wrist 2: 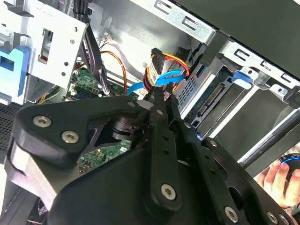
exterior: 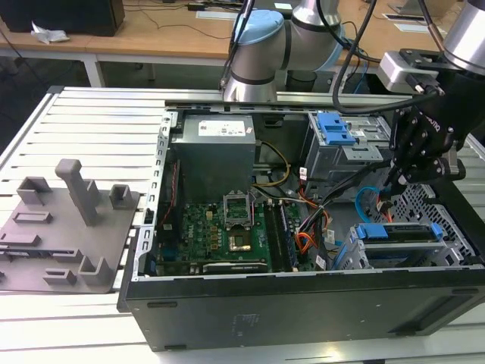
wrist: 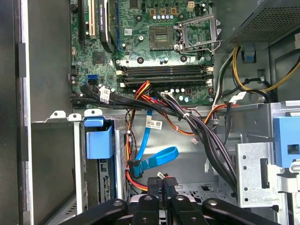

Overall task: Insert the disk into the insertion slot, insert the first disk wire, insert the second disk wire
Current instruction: 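Insert the first disk wire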

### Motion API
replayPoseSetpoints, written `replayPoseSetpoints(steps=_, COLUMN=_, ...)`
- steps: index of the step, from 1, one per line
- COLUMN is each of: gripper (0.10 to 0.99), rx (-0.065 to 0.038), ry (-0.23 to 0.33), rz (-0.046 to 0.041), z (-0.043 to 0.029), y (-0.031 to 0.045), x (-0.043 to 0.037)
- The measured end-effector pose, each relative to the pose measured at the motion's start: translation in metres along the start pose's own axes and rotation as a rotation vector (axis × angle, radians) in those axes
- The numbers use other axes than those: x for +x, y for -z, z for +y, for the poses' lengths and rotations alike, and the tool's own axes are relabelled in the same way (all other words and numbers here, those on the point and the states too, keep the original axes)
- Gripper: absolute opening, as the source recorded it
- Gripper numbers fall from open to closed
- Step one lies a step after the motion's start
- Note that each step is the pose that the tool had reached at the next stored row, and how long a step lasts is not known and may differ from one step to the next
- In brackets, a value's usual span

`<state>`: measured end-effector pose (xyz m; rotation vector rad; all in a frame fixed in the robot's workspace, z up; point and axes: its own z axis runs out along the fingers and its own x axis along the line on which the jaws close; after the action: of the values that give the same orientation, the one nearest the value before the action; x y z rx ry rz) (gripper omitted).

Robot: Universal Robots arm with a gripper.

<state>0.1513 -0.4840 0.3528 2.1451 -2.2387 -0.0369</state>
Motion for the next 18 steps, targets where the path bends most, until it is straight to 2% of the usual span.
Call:
replayPoseSetpoints(steps=3, gripper=0.165, rx=0.0, ry=0.0, rz=0.0, z=0.0, y=-0.0002, x=0.0)
replayPoseSetpoints(steps=6, gripper=0.165, rx=0.0, ry=0.0, rz=-0.0001, z=-0.0046, y=-0.0001, x=-0.0003)
replayPoseSetpoints(steps=11, gripper=0.165, rx=0.0, ry=0.0, rz=0.0, z=-0.0048, y=0.0, x=-0.0001)
replayPoseSetpoints(steps=14, gripper=0.165, rx=0.0, ry=0.0, rz=0.0001, z=-0.005, y=0.0, x=0.0021)
replayPoseSetpoints(steps=18, gripper=0.165, rx=0.0, ry=0.0, rz=-0.0001, z=-0.0052, y=-0.0002, x=0.0104)
